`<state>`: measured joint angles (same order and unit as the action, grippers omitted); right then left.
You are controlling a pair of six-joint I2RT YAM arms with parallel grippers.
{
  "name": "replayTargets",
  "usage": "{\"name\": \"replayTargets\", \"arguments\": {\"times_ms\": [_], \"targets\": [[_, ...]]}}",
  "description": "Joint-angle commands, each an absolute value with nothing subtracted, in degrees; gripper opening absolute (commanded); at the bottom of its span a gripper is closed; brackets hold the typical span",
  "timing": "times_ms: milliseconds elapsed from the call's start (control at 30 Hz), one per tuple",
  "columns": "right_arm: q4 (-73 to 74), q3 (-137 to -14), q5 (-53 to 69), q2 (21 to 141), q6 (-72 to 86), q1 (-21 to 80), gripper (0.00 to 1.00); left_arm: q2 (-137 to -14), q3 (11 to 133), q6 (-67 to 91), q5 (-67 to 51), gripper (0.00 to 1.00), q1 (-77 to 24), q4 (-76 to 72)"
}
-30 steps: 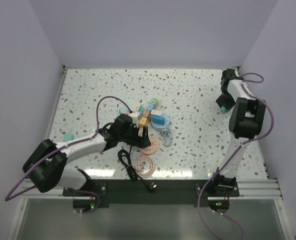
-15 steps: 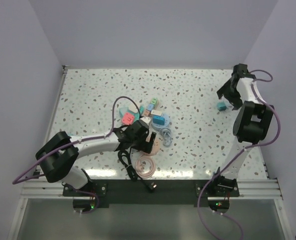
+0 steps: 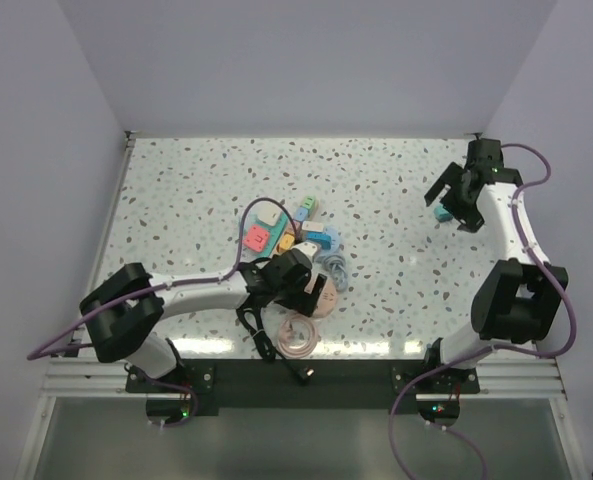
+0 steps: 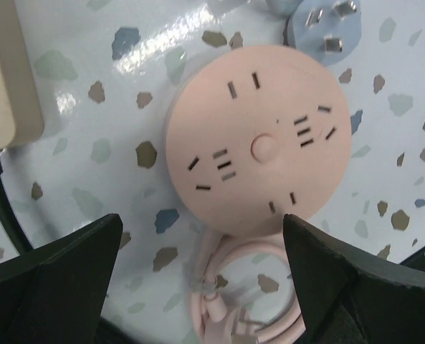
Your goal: Pull the plug off the socket
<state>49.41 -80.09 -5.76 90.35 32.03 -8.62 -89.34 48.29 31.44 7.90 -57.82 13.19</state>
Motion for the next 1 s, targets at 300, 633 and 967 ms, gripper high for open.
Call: {"name": "replayTargets", "arguments": {"times_ms": [300, 633, 967], "targets": [[48.8, -73.7, -1.1, 83.7, 29.9, -6.4, 0.98, -84.5, 40.4, 24.9, -6.0, 0.9, -58.4, 15.7], [48.4, -70.2, -1.0, 80.6, 29.5, -5.8, 0.98, -93.7, 40.4, 22.1, -5.0, 0.17, -58.8, 14.5], [49.9, -70.7, -0.1, 79.2, 28.8, -5.8, 0.98, -76.2, 53.2, 27.2, 3.7, 0.0, -60.1, 27.2]]}}
